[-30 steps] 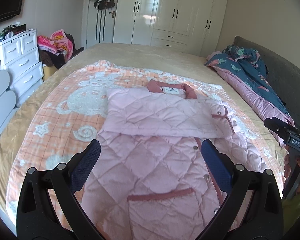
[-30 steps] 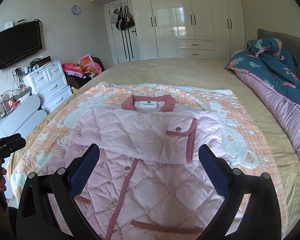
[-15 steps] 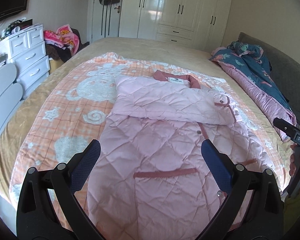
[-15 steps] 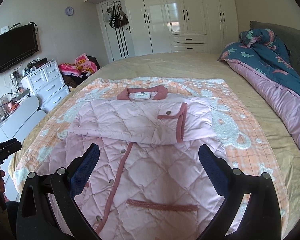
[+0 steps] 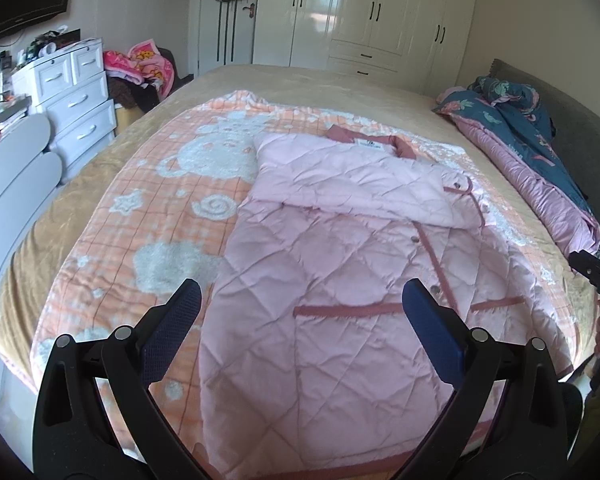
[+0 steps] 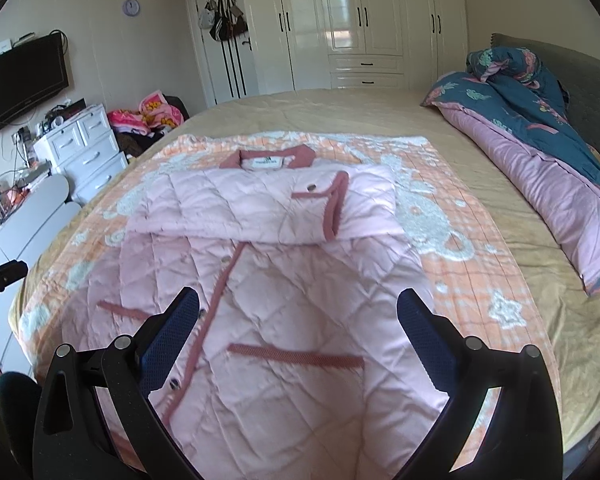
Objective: Fold large clothes
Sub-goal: 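Open the right tool and move both tools over the jacket toward the hem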
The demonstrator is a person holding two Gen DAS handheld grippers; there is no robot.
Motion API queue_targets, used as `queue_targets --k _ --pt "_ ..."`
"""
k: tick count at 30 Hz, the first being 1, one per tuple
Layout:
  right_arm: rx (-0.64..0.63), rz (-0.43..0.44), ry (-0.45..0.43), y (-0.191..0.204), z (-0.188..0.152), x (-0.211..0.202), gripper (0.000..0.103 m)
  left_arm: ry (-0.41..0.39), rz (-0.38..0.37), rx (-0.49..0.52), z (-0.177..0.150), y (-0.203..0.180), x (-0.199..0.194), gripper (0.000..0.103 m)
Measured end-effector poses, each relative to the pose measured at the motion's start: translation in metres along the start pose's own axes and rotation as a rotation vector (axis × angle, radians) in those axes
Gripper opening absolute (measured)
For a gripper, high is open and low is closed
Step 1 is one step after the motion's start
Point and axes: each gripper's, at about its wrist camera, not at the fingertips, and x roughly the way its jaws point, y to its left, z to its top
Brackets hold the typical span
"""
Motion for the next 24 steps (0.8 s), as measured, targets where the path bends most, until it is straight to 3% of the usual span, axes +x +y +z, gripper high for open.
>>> queue_targets --k 7,24 --pt "0.011 -0.022 0.041 -0.013 -0.020 -0.005 0.099 0.040 0.038 -0.007 -0.019 0.013 0.005 0.095" --pt "0.045 -0.052 0.093 -0.035 -0.048 -0.009 0.099 0.123 0.048 -0.049 -0.059 0.047 0.021 0.092"
